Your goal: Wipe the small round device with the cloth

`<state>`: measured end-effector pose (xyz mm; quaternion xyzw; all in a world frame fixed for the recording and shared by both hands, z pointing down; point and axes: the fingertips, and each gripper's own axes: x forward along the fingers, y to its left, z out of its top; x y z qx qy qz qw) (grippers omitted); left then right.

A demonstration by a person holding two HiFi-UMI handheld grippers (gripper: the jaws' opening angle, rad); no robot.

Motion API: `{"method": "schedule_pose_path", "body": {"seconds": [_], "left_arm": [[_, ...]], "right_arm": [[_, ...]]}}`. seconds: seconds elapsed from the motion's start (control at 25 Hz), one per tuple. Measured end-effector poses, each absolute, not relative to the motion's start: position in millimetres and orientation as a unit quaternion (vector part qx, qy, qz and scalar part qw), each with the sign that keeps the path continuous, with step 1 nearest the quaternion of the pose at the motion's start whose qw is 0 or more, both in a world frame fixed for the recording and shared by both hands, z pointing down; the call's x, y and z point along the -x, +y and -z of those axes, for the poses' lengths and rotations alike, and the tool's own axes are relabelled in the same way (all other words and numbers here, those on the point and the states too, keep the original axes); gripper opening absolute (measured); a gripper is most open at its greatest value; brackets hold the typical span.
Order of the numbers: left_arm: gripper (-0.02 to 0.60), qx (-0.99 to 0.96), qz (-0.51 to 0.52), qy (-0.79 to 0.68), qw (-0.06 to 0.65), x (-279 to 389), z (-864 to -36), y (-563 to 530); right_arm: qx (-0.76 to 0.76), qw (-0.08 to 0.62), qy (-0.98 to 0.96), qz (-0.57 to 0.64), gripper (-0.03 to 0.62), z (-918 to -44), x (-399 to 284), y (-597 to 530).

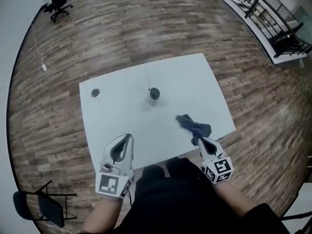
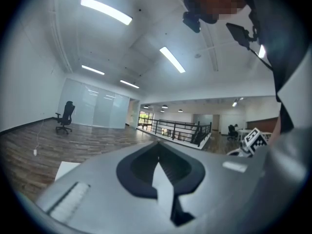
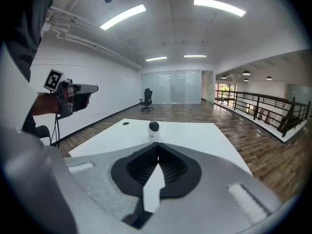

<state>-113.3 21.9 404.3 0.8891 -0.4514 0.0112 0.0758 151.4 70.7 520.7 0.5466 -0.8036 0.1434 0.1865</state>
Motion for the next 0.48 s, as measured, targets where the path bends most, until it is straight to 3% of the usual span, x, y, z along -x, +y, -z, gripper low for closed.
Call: {"method": "schedule_pose_path", "body": {"seconds": [0.12,0.48], "left_arm": [[0.003,-0.892,-0.017,-0.447,0.069,107,-411,20],[0.003,-0.873,-0.05,-0.483,0.048,107,-393,16]], "right_arm": [[-0.546,0.203,-0.798,-0.153,0.011,-536,-162,72],[-0.517,0.296,-0.783,-0.18,0.151,-632,-187,38]]}}
